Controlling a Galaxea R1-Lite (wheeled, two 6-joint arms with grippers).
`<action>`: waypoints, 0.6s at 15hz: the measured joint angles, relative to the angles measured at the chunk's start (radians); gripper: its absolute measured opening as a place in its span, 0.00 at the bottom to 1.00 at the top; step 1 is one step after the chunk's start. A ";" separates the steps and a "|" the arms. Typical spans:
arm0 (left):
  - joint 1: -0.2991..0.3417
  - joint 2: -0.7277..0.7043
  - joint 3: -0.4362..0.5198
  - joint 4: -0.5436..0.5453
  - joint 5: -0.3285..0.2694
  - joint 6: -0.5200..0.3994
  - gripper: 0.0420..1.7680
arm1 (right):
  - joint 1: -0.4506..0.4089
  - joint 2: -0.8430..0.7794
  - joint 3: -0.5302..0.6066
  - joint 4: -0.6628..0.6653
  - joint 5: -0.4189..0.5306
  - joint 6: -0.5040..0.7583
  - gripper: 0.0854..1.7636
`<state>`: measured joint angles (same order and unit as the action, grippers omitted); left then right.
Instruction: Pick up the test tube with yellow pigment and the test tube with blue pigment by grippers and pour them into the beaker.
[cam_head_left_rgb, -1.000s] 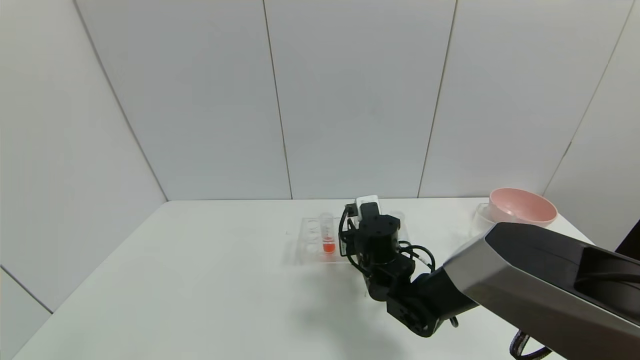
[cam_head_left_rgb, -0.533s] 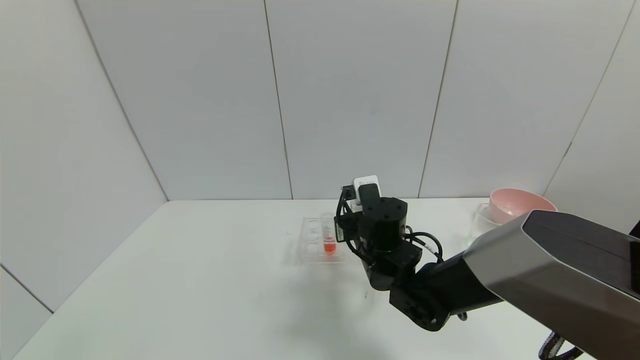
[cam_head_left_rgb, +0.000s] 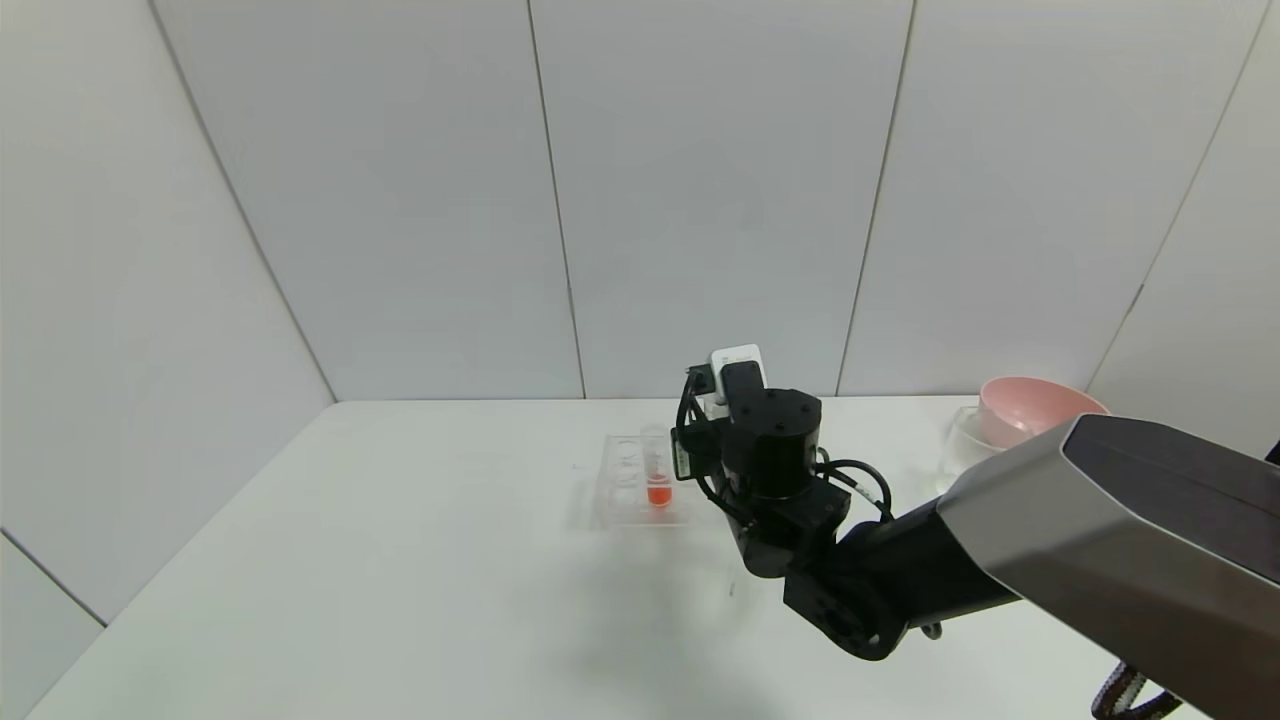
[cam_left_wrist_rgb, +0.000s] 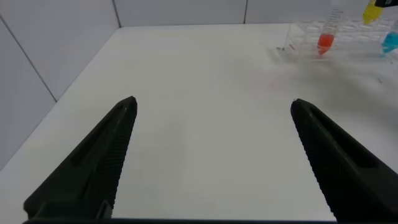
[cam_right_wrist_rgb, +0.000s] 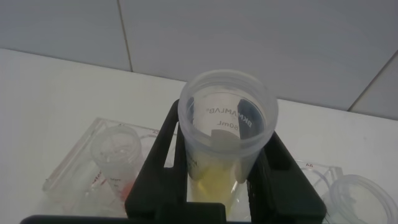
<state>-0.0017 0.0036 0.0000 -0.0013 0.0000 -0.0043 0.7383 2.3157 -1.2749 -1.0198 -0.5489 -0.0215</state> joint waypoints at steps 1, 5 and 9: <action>0.000 0.000 0.000 0.000 0.000 0.000 1.00 | -0.001 -0.002 0.000 0.001 -0.001 -0.004 0.30; 0.000 0.000 0.000 0.000 0.000 0.000 1.00 | -0.005 -0.014 0.000 0.002 -0.004 -0.008 0.30; 0.000 0.000 0.000 0.000 0.000 0.000 1.00 | -0.005 -0.022 -0.002 0.004 -0.004 -0.012 0.30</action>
<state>-0.0017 0.0036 0.0000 -0.0013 -0.0004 -0.0043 0.7336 2.2936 -1.2766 -1.0160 -0.5528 -0.0334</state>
